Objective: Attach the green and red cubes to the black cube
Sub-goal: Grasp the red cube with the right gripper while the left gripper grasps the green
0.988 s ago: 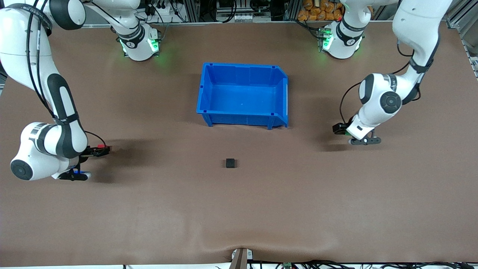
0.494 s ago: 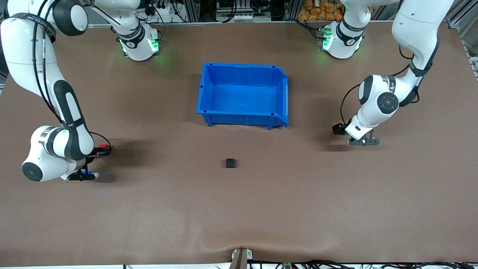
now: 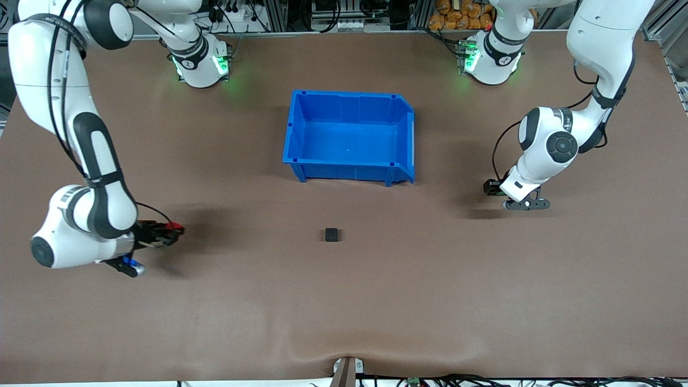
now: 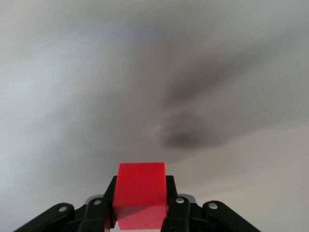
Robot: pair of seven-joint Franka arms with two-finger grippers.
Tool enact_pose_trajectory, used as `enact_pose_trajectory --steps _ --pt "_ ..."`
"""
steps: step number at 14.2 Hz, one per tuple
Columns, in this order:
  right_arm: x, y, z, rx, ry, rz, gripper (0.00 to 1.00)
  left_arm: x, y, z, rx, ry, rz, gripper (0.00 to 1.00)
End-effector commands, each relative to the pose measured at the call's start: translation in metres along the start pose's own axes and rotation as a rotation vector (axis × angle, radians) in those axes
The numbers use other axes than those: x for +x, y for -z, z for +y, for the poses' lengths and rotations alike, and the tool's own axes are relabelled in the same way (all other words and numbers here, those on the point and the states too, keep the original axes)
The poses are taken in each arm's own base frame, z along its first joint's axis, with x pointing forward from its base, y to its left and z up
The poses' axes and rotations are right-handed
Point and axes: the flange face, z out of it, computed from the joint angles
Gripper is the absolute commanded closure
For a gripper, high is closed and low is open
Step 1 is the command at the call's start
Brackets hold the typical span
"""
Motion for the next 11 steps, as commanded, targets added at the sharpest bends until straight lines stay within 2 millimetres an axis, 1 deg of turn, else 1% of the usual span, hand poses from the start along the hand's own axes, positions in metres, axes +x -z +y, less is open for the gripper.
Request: enact_pose_trajectory --steps 1,2,4,5,6,7,8,9,10,11 --pt "-0.047 -0.016 -0.083 0.040 -0.319 -0.040 1.00 -0.003 -0.001 -0.003 0.015 0.046 -0.018 1.00" --pt "-0.062 -0.019 -0.114 0.059 -0.414 -0.013 1.00 0.000 0.002 -0.002 0.014 0.068 -0.010 1.00" --pt "-0.086 -0.033 -0.157 0.125 -0.617 0.014 1.00 0.012 0.014 0.003 0.013 0.140 0.012 1.00" --pt "-0.098 -0.046 -0.179 0.162 -0.697 0.026 1.00 0.019 0.023 0.008 0.015 0.203 0.018 1.00" --pt "-0.108 -0.057 -0.197 0.196 -0.769 0.045 1.00 0.026 0.032 0.021 0.015 0.261 0.015 1.00" --pt "-0.115 -0.069 -0.210 0.232 -0.831 0.065 1.00 0.037 0.043 0.033 0.019 0.333 0.006 1.00" --pt "-0.119 -0.080 -0.222 0.274 -0.883 0.078 1.00 0.052 0.058 0.044 0.025 0.417 -0.005 1.00" --pt "-0.116 -0.087 -0.225 0.315 -0.936 0.083 1.00 0.067 0.077 0.057 0.018 0.489 -0.002 1.00" --pt "-0.121 -0.097 -0.232 0.331 -0.957 0.085 1.00 0.085 0.093 0.066 0.009 0.567 0.002 1.00" --pt "-0.126 -0.105 -0.237 0.326 -0.956 0.085 1.00 0.100 0.103 0.084 0.000 0.634 -0.004 1.00"
